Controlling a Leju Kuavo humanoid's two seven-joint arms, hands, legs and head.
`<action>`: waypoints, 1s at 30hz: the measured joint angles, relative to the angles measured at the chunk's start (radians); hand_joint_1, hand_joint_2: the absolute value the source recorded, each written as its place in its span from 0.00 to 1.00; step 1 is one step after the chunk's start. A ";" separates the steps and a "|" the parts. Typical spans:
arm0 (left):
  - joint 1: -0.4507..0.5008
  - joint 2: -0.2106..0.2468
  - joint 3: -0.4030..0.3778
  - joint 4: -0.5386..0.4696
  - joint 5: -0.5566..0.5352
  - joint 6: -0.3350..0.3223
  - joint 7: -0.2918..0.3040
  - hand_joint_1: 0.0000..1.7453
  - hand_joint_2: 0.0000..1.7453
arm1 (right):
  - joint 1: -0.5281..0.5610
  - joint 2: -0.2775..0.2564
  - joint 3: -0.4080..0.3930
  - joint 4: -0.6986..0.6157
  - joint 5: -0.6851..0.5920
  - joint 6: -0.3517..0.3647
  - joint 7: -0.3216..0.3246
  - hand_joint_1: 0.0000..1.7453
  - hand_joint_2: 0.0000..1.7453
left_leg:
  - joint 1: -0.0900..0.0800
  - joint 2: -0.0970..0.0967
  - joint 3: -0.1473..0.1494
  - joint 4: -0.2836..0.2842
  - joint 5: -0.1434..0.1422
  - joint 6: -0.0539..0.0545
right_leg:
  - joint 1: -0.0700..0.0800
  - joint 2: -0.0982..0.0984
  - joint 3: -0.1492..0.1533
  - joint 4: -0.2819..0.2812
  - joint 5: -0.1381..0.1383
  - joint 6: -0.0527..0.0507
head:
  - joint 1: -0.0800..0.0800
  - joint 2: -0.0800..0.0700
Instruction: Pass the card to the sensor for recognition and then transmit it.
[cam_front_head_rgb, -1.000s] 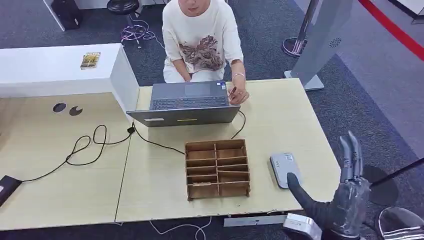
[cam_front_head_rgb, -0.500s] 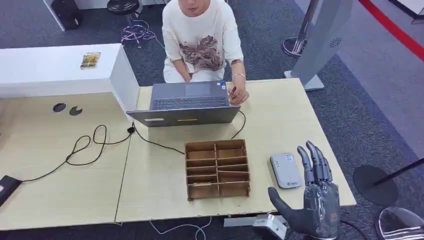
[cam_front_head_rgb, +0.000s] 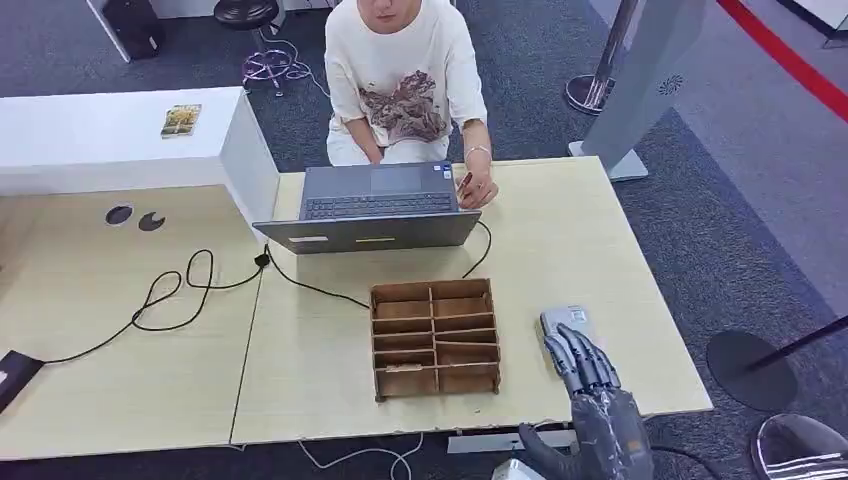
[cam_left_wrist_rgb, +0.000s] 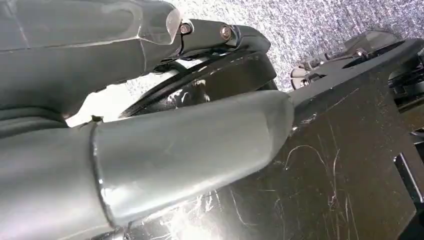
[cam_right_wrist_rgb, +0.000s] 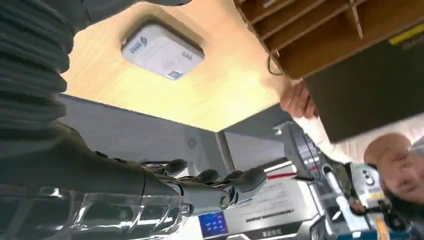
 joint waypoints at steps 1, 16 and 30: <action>0.000 0.000 0.000 0.000 0.000 0.000 0.000 0.00 0.00 | -0.006 -0.011 0.015 0.003 -0.002 0.001 0.005 0.00 1.00 | 0.000 0.000 0.000 0.000 0.000 0.000 | 0.000 0.000 0.000 0.000 0.000 0.000 | 0.000 0.000; -0.001 -0.001 0.000 0.000 -0.017 -0.002 0.000 0.00 0.00 | -0.109 -0.034 0.115 0.101 0.073 0.069 0.040 0.00 1.00 | 0.000 0.000 0.000 0.000 0.000 0.000 | 0.000 0.000 0.000 0.000 0.000 0.000 | 0.000 0.000; -0.001 -0.001 0.000 0.000 -0.025 -0.005 0.000 0.00 0.00 | -0.179 0.053 0.127 0.198 0.149 0.117 0.028 0.00 1.00 | 0.000 0.000 0.000 0.000 0.000 0.000 | 0.000 0.000 0.000 0.000 0.000 0.000 | 0.000 0.000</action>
